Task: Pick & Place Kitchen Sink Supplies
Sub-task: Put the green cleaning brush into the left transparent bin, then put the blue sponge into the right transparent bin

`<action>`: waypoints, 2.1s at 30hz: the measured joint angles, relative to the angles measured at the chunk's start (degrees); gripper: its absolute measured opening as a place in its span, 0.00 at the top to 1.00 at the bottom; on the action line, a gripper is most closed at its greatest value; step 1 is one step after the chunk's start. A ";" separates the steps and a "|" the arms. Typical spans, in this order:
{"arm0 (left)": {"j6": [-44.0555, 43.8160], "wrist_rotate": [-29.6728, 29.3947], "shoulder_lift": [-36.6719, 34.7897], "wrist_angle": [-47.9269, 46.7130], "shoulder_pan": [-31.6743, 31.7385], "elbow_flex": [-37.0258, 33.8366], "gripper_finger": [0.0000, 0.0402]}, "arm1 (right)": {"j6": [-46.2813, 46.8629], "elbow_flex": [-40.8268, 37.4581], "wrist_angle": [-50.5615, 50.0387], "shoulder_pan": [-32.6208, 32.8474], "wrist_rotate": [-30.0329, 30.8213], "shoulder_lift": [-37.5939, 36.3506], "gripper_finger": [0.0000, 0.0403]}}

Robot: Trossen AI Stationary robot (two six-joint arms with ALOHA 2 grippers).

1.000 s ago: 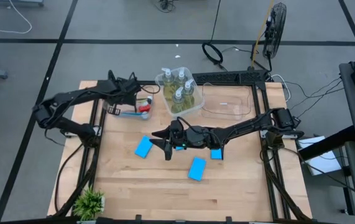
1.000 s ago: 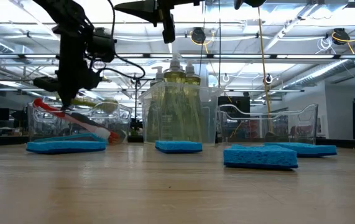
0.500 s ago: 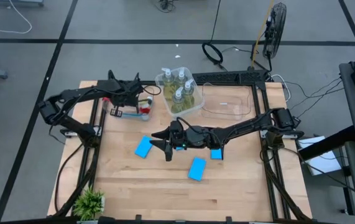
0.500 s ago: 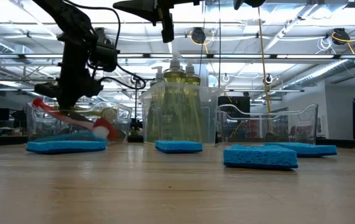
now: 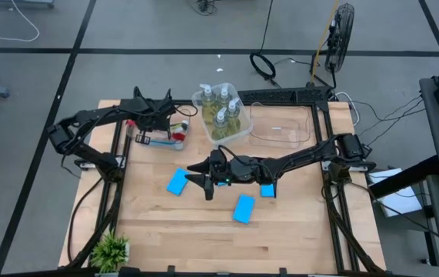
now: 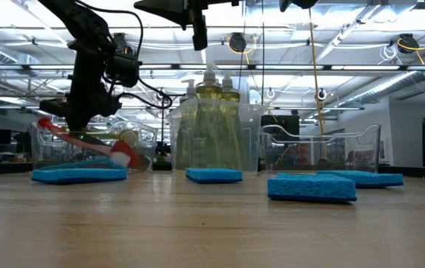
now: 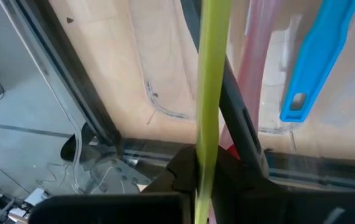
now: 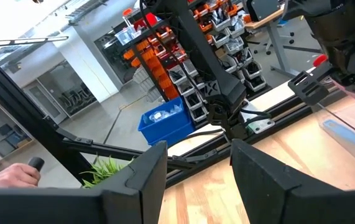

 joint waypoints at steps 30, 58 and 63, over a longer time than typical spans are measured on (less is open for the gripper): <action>-6.18 -7.14 -0.07 3.10 -0.32 0.00 0.53 | -0.65 0.00 0.02 -0.01 0.04 0.00 0.59; -17.48 -9.18 -23.51 3.19 -10.25 -0.02 0.36 | -4.36 -0.20 -8.07 -1.51 -0.15 -3.76 0.60; -24.72 2.25 -28.02 3.33 -12.60 -0.02 0.36 | -5.19 -0.22 -20.62 -1.65 -0.08 -8.29 0.60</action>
